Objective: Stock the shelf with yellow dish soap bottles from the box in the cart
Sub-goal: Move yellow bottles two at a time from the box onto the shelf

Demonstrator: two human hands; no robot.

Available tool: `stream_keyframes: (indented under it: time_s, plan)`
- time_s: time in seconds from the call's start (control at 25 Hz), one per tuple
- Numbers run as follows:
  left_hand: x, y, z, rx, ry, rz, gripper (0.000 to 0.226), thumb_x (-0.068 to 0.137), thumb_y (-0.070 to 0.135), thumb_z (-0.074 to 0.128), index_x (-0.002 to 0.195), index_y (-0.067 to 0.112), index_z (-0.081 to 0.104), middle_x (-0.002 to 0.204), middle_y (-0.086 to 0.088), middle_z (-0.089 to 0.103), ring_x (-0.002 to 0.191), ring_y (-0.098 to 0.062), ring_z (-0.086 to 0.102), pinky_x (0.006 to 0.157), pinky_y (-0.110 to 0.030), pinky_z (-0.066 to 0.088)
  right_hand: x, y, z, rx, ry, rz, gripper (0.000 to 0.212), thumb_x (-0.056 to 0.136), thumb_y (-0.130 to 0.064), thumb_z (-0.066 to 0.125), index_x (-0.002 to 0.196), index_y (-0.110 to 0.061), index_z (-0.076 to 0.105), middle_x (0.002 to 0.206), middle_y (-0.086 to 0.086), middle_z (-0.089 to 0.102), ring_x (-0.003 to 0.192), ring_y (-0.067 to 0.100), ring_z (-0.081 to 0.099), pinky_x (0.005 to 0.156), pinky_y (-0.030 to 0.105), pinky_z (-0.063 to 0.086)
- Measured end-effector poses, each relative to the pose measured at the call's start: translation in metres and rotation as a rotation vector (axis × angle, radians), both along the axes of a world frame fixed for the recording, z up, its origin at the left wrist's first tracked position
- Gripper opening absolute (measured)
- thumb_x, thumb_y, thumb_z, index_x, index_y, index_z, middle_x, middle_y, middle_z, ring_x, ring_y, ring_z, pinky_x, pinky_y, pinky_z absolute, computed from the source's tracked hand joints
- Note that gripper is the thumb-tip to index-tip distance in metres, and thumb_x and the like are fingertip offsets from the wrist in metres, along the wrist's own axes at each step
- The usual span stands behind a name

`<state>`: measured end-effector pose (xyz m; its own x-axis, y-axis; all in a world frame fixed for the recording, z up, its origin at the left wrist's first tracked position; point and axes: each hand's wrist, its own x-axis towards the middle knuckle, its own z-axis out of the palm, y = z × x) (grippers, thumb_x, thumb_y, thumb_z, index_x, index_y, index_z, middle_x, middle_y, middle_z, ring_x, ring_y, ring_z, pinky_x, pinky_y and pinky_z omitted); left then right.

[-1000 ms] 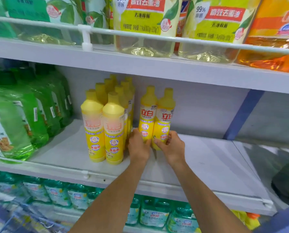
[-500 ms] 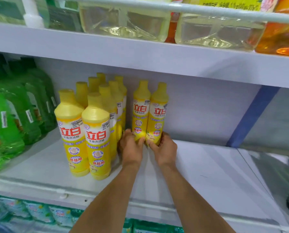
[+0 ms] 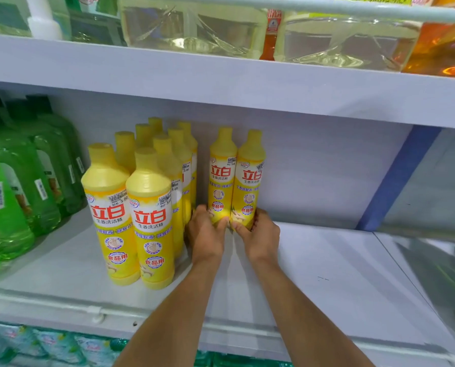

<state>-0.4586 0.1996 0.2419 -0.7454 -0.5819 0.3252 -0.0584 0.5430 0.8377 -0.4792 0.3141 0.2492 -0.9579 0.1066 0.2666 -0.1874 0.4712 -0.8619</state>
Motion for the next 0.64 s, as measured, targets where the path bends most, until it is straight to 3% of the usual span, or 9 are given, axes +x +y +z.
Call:
stream_keyframes:
  time_s: [0.24,0.4,0.52,0.64]
  plan:
    - [-0.003,-0.001,-0.001,0.039,0.002,-0.010,0.047,0.081,0.037,0.079,0.117,0.016,0.058,0.119,-0.007,0.069,0.110,-0.028,0.065,0.091,-0.044,0.056,0.002,0.002,0.003,0.012,0.000,0.020,0.051,0.076,-0.035,0.086,0.120,-0.020,0.064,0.112,0.000,0.074,0.100,0.020,0.070,0.081,0.023,0.048]
    - [0.005,-0.004,0.004,0.066,-0.084,-0.124,0.050,0.082,0.030,0.079,0.123,0.017,0.054,0.124,-0.005,0.063,0.115,-0.025,0.061,0.097,-0.043,0.054,0.002,0.009,0.004,0.082,-0.046,0.071,0.058,0.078,-0.042,0.082,0.125,-0.019,0.058,0.119,0.002,0.071,0.110,0.024,0.068,0.086,0.030,0.053]
    - [0.024,-0.008,0.008,-0.051,-0.182,-0.203,0.057,0.081,0.034,0.074,0.130,0.017,0.051,0.131,-0.006,0.058,0.124,-0.025,0.056,0.103,-0.044,0.050,0.013,0.027,0.014,0.327,-0.141,0.093,0.077,0.086,-0.053,0.069,0.145,-0.011,0.043,0.144,0.009,0.055,0.134,0.030,0.050,0.106,0.041,0.046]
    - [0.055,-0.008,0.023,-0.339,-0.371,-0.331,0.059,0.088,0.048,0.062,0.135,0.016,0.047,0.134,-0.008,0.054,0.127,-0.029,0.050,0.105,-0.043,0.045,0.043,0.051,0.037,0.647,-0.177,0.198,0.067,0.092,-0.055,0.059,0.142,-0.013,0.044,0.145,0.009,0.050,0.137,0.029,0.042,0.108,0.038,0.040]
